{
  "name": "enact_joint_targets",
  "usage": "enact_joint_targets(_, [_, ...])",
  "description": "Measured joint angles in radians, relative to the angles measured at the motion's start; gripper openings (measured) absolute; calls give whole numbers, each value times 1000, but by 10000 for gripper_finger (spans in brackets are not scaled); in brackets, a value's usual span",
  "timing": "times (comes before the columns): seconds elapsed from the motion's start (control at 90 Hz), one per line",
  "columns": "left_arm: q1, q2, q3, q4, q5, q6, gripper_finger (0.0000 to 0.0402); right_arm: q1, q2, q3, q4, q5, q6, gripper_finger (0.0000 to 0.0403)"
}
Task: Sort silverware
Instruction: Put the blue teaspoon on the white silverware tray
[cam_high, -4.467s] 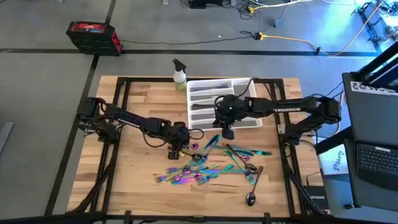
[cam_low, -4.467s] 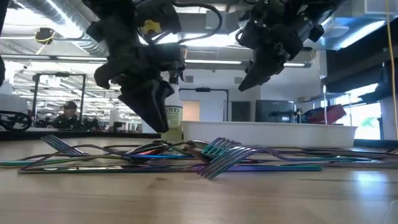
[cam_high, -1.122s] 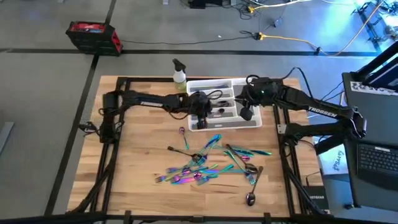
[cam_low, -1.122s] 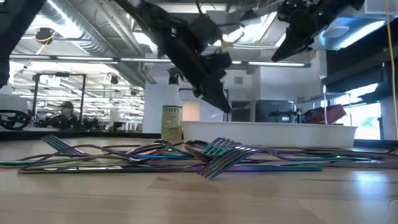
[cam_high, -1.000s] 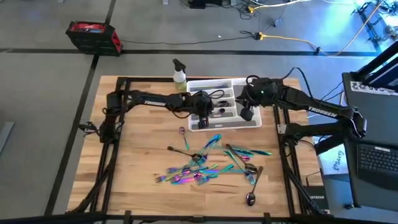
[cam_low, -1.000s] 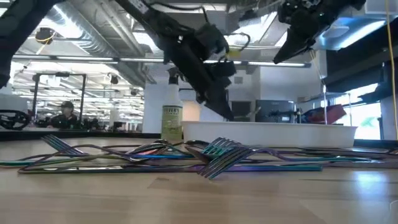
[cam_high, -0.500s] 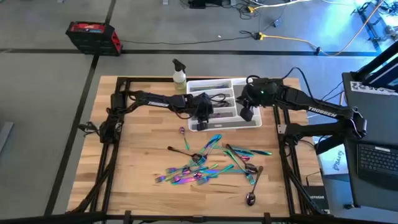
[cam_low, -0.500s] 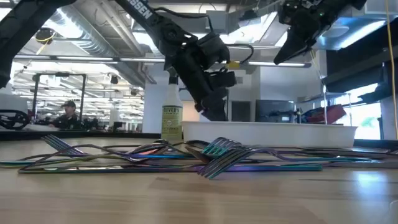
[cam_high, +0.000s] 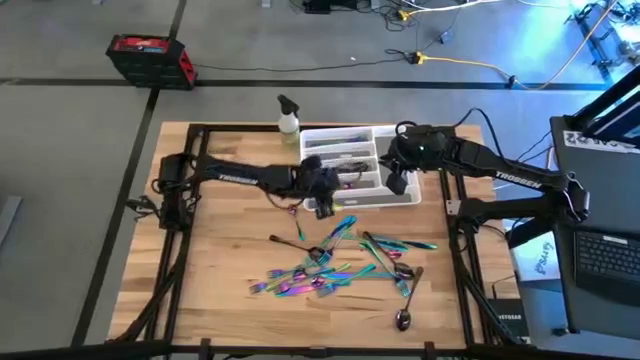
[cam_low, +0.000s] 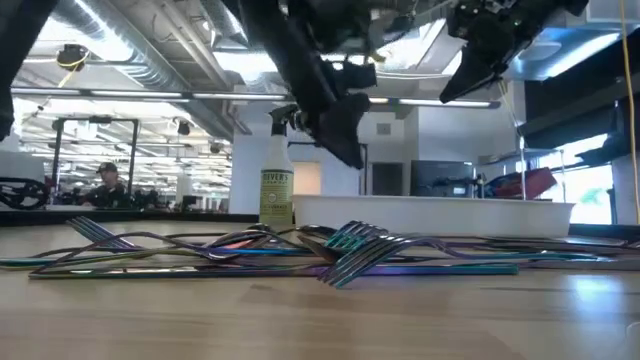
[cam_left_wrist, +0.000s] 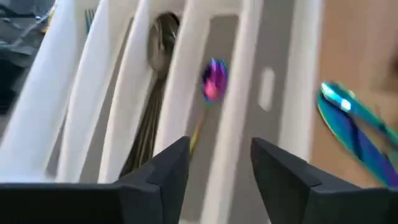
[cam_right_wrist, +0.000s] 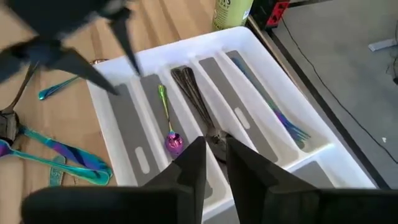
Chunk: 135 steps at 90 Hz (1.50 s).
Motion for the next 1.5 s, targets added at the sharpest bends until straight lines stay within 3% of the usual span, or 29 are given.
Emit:
enact_joint_targets(0.1, [-37,-15,-1,-102,-31,-118,156,0,0,0,0,0,-18,46])
enact_joint_targets(0.356, [-124,-32,-81,-252,-250,-853,156,0,0,0,-1,0,-22,46])
enact_joint_targets(0.478, [-159,-36,-81,-393,-248,-1178,156,0,0,-1,-8,-1,-22,46])
enact_joint_targets(0.644, [-206,-34,-82,-533,-239,-1455,157,0,0,-1,-6,-1,-18,46])
enact_joint_targets(1.256, [-217,81,-82,-360,-48,-1591,157,0,0,-2,-8,-31,12,46])
enact_joint_targets(1.5, [-221,123,-80,-340,-43,-1595,157,0,0,-2,-12,-36,12,46])
